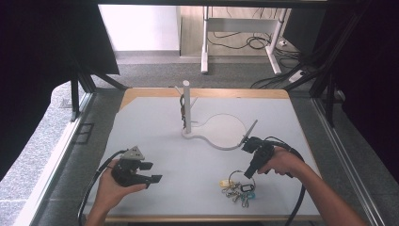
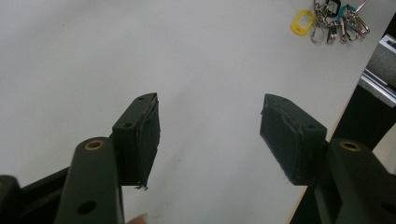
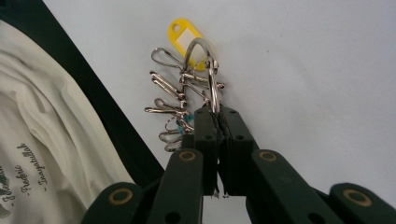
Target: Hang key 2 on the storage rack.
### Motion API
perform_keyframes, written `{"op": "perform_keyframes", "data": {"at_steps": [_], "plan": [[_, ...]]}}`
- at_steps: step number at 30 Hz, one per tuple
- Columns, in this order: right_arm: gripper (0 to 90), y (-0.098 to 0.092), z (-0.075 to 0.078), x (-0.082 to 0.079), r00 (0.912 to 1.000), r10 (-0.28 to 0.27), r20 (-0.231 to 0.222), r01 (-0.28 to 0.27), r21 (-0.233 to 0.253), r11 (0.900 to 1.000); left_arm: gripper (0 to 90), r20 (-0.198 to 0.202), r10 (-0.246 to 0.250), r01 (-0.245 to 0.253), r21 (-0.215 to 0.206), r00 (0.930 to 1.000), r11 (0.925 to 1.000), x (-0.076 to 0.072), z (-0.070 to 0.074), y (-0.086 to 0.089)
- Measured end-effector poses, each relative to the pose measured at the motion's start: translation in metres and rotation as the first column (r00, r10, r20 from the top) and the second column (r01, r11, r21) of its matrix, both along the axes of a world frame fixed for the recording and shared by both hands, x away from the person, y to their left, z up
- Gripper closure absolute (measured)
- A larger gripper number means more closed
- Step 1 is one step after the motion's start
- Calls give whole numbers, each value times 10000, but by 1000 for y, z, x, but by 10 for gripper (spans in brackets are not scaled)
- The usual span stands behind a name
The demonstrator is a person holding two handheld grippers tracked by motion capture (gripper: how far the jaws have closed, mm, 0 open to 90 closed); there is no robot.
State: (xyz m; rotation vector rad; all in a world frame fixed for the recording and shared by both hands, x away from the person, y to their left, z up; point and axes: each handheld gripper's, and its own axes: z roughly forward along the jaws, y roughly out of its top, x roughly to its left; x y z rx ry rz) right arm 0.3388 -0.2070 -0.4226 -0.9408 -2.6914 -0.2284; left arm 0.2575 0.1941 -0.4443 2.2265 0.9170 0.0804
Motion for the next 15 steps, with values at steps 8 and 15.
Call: {"op": "perform_keyframes", "data": {"at_steps": [8,15], "plan": [[843,2,-3,-4,9993,291,-227,-287,173,9994,382,-7,-6,6,37,10000,10000,0,0,0],[871,3,-4,-6,9990,332,-299,-326,195,9993,382,4,-2,2,25,10000,10000,0,0,1]]}}
